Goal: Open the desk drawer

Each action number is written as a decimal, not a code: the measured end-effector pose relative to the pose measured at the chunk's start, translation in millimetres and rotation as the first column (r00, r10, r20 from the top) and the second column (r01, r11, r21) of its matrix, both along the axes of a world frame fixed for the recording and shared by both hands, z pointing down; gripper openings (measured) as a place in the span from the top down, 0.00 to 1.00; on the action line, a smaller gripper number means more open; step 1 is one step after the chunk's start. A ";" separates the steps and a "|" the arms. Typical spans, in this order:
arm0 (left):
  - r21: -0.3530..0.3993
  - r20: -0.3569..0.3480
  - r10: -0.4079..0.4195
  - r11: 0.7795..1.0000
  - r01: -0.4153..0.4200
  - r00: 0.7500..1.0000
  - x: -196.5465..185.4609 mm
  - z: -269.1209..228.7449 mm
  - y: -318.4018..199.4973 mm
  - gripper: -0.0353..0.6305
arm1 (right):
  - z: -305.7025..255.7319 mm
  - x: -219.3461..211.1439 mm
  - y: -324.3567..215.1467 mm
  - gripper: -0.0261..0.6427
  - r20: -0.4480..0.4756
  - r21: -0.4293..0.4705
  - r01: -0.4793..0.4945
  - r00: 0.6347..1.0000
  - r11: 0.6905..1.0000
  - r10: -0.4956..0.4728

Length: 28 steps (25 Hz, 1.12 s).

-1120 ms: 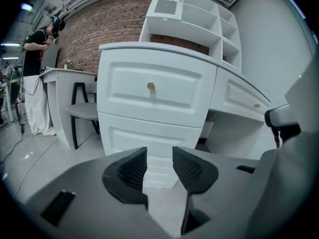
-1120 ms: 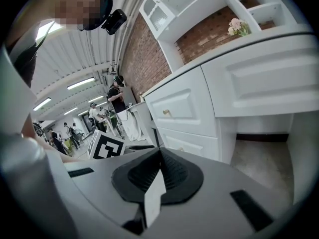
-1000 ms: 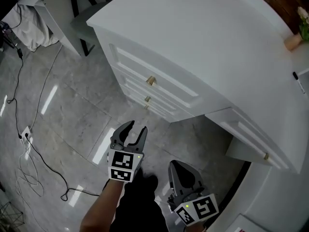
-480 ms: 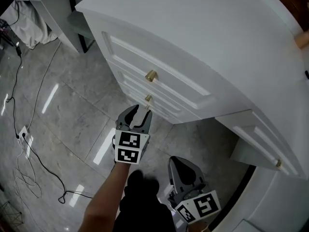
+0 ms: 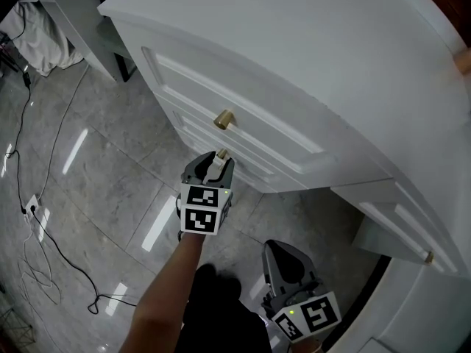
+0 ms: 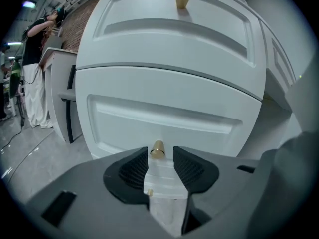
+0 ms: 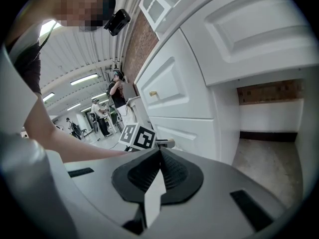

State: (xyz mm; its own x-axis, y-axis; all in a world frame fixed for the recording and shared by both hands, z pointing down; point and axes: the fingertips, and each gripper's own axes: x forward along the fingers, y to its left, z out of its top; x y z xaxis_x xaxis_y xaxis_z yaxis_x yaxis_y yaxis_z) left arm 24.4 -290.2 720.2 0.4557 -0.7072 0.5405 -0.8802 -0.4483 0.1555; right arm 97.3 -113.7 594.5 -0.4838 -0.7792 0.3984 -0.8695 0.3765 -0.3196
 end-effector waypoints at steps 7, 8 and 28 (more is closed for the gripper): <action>-0.008 0.019 0.014 1.000 -0.014 1.000 -1.1 -0.2 -7.5 0.83 | 1.8 -3.5 -1.6 0.95 0.003 -0.009 0.000 1.000 1.000 0.000; -0.010 0.023 0.020 1.000 -0.020 1.000 -1.5 -0.3 -7.2 0.83 | 1.1 -3.9 -1.7 0.95 0.004 -0.008 -0.001 1.000 1.000 0.001; -0.071 0.064 -0.007 0.997 0.011 0.998 -41.9 -0.1 56.5 0.83 | -28.8 -18.1 32.4 0.95 0.000 -0.010 0.014 1.000 1.000 -0.014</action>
